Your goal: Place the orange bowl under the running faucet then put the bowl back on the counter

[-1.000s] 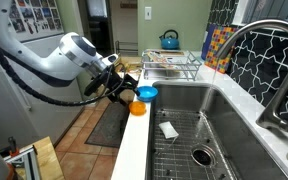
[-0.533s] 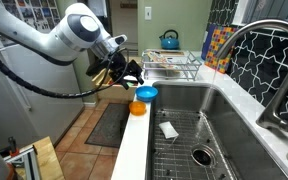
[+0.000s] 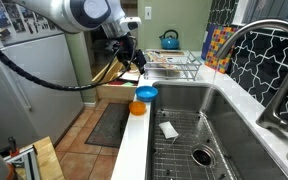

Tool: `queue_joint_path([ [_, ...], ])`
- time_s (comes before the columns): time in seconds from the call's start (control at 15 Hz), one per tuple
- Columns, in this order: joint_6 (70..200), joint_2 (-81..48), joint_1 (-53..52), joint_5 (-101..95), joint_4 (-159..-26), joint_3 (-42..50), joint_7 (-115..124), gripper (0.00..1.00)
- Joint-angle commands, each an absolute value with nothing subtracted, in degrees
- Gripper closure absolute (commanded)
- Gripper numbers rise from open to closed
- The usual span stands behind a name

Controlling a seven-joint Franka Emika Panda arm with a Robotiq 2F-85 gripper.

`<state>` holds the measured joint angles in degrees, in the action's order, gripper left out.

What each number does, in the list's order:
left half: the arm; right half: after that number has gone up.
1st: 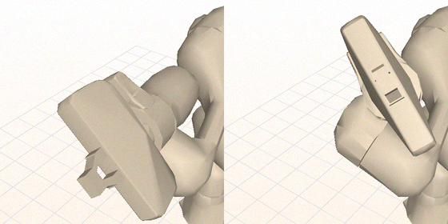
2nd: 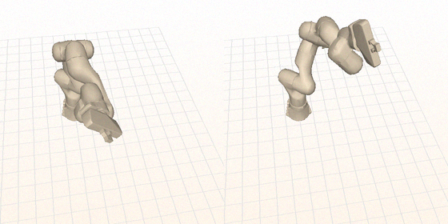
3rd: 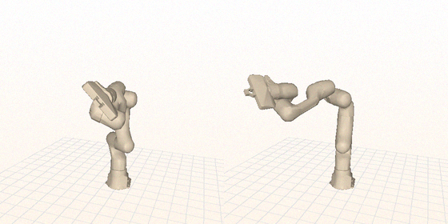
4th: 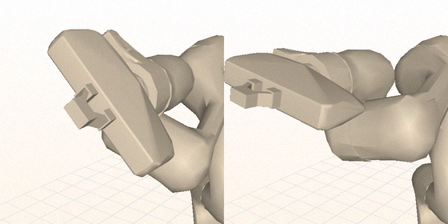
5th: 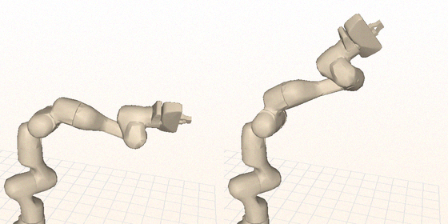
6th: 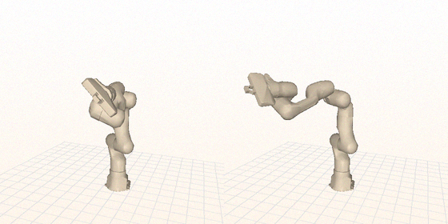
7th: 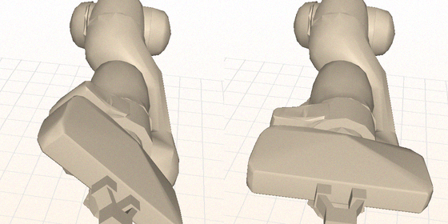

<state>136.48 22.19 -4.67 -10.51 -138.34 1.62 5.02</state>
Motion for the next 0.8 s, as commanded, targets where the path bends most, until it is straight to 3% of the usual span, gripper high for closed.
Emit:
queue_joint_path([
  [0.0,127.41,18.35,-2.81,-5.19,-132.25,0.24,5.93,0.00],
  [0.47,118.79,15.35,0.42,-8.72,-126.42,-2.09,12.28,0.00],
  [0.73,120.46,15.21,0.37,-7.71,-126.72,-2.02,11.25,0.00],
])
